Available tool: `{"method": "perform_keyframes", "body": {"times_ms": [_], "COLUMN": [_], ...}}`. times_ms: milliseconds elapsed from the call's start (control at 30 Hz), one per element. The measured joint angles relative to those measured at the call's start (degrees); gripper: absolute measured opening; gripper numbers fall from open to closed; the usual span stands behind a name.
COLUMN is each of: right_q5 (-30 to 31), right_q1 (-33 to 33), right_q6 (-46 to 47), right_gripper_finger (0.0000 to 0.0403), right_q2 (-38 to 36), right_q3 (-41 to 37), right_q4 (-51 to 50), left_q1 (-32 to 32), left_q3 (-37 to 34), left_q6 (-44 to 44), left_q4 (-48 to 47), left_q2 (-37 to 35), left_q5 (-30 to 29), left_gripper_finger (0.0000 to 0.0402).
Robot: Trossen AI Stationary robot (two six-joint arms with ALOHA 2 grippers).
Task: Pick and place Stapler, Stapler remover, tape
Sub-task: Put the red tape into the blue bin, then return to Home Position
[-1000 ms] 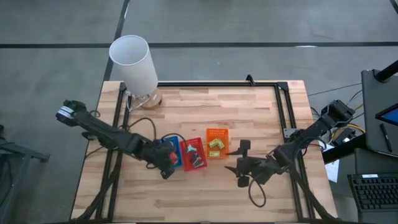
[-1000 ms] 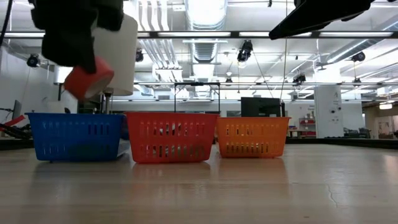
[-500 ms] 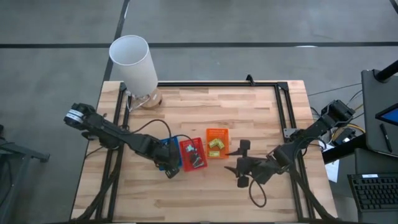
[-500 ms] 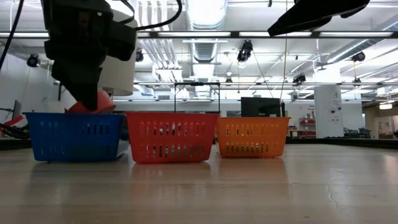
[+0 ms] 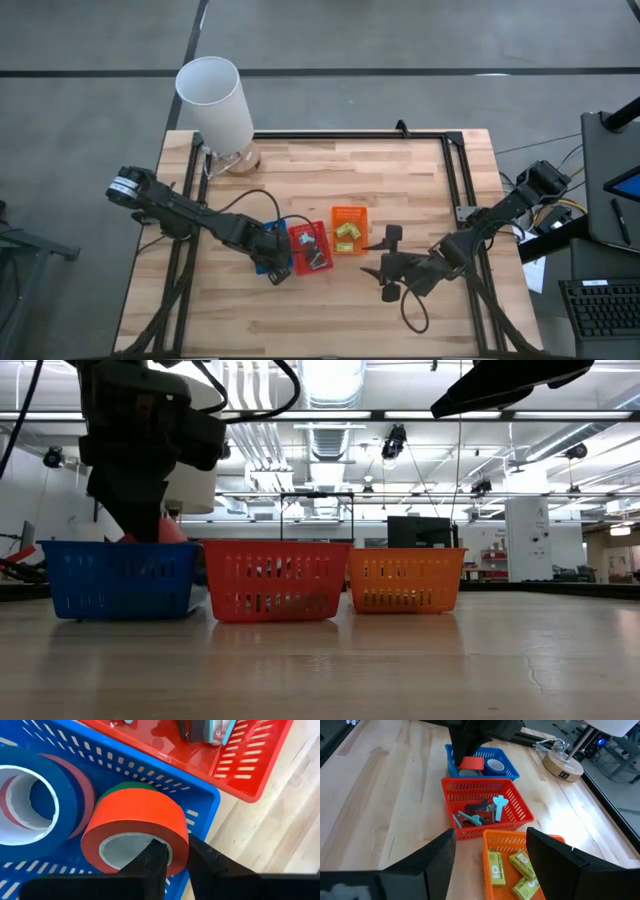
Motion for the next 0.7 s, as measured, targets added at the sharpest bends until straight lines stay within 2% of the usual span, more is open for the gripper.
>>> {"method": "perform_keyframes", "body": {"times_ms": [400,533,633,700], "right_q5": [-0.02,-0.02,-0.02,-0.02], "right_q1": [-0.01,-0.02,-0.02,-0.12], "right_q6": [0.00,0.22,0.43,0.70], "right_gripper_finger": [0.0236,0.0230,0.0221,0.0209], "right_q2": [0.02,0.02,0.02,0.02], "right_q3": [-0.11,-0.11,-0.11,-0.11], "right_q4": [0.05,0.00,-0.04,-0.07], "left_q1": [0.31,0.48,0.48,0.46], "left_q3": [0.00,0.00,0.00,0.00], "left_q6": [0.68,1.50,3.94,6.60], "left_q4": [-0.17,-0.59,-0.52,-0.53], "left_q2": [-0.34,-1.92,-3.39,-4.22], "left_q5": [-0.49,2.51,2.22,-0.01], "left_gripper_finger": [0.0177,0.0186,0.0182,0.0169]}}
